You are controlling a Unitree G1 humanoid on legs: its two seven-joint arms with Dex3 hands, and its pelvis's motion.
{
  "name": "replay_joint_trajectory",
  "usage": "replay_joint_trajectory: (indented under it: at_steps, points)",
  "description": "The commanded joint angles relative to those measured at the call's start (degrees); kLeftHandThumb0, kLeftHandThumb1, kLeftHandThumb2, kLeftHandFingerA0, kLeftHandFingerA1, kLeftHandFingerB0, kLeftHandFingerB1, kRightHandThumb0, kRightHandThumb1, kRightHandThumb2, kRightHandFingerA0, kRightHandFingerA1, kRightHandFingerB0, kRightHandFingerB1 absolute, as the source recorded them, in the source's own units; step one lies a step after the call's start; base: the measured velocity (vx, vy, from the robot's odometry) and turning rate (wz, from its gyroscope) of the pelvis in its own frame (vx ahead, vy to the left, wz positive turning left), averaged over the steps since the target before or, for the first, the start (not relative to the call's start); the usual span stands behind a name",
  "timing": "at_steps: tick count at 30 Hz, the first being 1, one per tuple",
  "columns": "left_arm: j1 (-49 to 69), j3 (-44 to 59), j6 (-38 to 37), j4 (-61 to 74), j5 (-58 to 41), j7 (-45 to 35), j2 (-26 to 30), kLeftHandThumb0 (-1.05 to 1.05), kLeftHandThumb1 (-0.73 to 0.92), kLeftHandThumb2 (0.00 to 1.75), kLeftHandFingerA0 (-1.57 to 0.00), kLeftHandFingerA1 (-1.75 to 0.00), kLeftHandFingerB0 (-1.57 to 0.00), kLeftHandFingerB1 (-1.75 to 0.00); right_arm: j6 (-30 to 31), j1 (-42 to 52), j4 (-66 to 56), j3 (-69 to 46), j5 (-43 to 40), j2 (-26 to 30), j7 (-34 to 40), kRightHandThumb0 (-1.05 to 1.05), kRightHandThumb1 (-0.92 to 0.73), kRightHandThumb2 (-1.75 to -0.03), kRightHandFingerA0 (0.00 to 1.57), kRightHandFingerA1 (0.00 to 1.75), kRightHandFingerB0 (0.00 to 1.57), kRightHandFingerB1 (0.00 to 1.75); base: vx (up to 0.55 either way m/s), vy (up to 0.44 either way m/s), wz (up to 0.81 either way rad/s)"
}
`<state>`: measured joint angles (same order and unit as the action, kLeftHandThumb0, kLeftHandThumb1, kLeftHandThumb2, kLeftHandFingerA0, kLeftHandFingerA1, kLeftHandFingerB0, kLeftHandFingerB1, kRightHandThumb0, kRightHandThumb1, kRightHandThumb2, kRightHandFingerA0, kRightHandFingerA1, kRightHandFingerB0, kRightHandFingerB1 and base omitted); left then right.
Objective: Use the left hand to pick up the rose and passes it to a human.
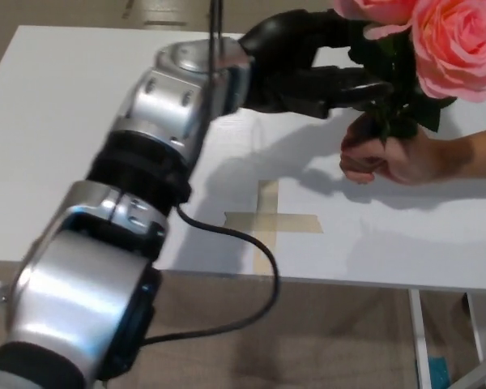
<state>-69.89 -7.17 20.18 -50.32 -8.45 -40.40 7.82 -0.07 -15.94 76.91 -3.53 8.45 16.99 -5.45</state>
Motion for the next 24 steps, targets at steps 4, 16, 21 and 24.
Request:
replay_joint_trajectory:
  at_steps: [4, 16, 21, 24]
  points:
    - [4.99, 0.83, -0.05, 6.96, 0.17, -6.74, 7.35, -0.79, 0.48, 0.55, 0.0, 0.0, 0.0, 0.0, 0.73, 1.55, 0.28, 0.24, 0.18, 0.52, -0.37, -0.39, -0.64, -0.59, 0.67, 0.46, 0.6, 0.44, 0.0, 0.0, 0.0]
    - [32.8, 10.78, 1.94, 43.66, -6.35, -8.57, 19.29, -0.63, 0.37, 0.8, 0.0, -0.14, 0.0, -0.21, -0.84, 5.2, 0.32, 1.49, 0.96, 0.82, 0.71, -0.4, -0.65, -0.6, 0.67, 0.46, 0.59, 0.43, 0.0, 0.0, 0.0]
    - [44.5, 16.66, -0.94, 56.01, -8.48, -10.08, 22.09, -0.34, 0.16, 0.81, 0.0, -0.48, 0.0, -0.47, -0.39, 5.21, 0.43, 1.32, 0.74, 1.12, 0.59, -0.42, -0.6, -0.62, 0.68, 0.49, 0.58, 0.45, 0.0, 0.0, 0.0]
    - [52.27, 21.01, 0.02, 64.0, -11.4, -11.36, 23.06, -0.33, 0.18, 0.82, 0.0, -0.48, 0.0, -0.46, -0.24, 5.45, 0.46, 1.47, 0.89, 1.31, 0.57, -0.42, -0.6, -0.62, 0.68, 0.49, 0.58, 0.45, 0.0, 0.0, 0.0]
